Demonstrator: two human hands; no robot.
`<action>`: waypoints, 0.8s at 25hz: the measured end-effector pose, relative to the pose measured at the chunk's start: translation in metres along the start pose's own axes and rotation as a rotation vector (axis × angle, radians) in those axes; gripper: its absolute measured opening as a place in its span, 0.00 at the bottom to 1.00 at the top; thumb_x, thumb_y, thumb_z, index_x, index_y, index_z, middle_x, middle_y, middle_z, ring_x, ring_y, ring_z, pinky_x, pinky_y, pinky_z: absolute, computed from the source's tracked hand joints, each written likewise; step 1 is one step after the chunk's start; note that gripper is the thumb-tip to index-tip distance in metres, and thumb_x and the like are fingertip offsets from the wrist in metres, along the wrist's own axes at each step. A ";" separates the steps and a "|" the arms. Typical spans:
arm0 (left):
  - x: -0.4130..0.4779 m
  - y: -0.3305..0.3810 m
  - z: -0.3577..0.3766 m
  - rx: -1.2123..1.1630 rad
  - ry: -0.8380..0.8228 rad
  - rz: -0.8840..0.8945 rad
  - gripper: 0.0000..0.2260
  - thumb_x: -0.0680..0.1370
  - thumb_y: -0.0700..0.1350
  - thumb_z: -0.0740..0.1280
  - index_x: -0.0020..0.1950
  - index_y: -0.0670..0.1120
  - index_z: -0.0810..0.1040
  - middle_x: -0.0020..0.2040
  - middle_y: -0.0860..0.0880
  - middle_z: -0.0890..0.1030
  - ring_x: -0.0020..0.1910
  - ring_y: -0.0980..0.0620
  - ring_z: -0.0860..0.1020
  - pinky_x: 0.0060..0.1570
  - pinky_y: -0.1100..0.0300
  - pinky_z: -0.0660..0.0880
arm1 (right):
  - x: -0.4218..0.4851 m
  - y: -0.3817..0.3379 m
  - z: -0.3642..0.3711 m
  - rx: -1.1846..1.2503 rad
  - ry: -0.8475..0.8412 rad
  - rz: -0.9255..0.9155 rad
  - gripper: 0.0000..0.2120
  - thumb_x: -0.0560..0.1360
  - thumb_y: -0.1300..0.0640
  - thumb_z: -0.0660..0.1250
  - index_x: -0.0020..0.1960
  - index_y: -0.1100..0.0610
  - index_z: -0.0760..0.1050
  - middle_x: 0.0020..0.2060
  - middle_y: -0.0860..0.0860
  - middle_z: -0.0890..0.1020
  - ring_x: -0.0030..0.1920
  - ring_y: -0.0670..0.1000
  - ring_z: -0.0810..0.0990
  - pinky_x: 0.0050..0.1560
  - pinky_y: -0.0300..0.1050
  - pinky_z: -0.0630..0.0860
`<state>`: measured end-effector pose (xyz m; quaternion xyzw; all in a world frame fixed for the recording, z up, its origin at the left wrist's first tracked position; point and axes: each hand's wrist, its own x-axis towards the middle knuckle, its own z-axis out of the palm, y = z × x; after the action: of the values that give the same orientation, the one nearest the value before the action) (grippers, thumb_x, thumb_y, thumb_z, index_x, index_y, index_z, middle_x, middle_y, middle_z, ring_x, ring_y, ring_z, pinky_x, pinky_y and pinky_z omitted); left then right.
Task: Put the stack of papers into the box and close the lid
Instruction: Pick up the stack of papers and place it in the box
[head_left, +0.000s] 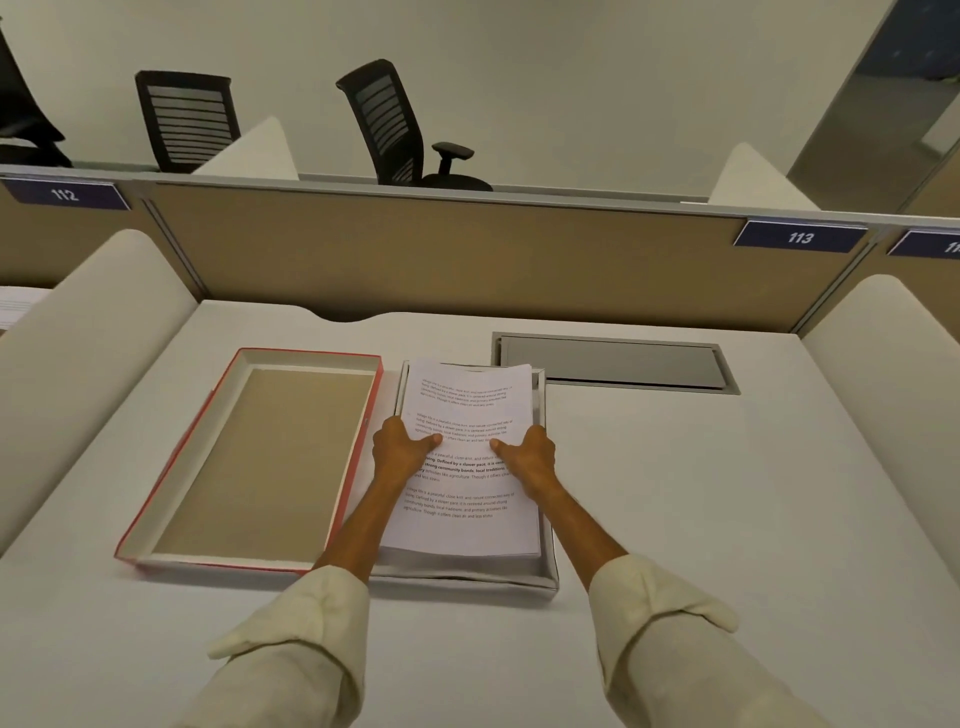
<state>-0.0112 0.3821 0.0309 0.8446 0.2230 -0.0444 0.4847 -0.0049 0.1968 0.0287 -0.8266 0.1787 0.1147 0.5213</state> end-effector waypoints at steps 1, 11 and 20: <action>0.001 -0.002 0.000 0.003 -0.001 0.000 0.23 0.70 0.46 0.76 0.60 0.39 0.77 0.60 0.40 0.81 0.56 0.40 0.81 0.52 0.47 0.80 | 0.001 0.001 0.004 -0.007 -0.005 0.006 0.21 0.72 0.56 0.72 0.60 0.64 0.71 0.60 0.59 0.79 0.58 0.58 0.80 0.53 0.48 0.79; 0.012 -0.018 0.014 -0.002 -0.045 -0.008 0.20 0.72 0.43 0.74 0.61 0.39 0.75 0.62 0.39 0.80 0.58 0.38 0.80 0.54 0.47 0.78 | 0.012 0.012 0.019 -0.134 0.001 0.045 0.19 0.74 0.56 0.70 0.60 0.62 0.69 0.60 0.59 0.78 0.57 0.58 0.80 0.55 0.48 0.78; 0.015 -0.024 0.028 -0.034 -0.046 -0.034 0.19 0.74 0.42 0.72 0.62 0.38 0.72 0.63 0.39 0.78 0.60 0.38 0.78 0.56 0.49 0.77 | 0.019 0.022 0.021 -0.163 -0.004 0.051 0.19 0.75 0.57 0.68 0.61 0.62 0.68 0.61 0.59 0.77 0.58 0.58 0.79 0.57 0.50 0.78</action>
<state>-0.0041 0.3740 -0.0071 0.8312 0.2271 -0.0682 0.5029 0.0035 0.2042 -0.0057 -0.8611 0.1886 0.1437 0.4497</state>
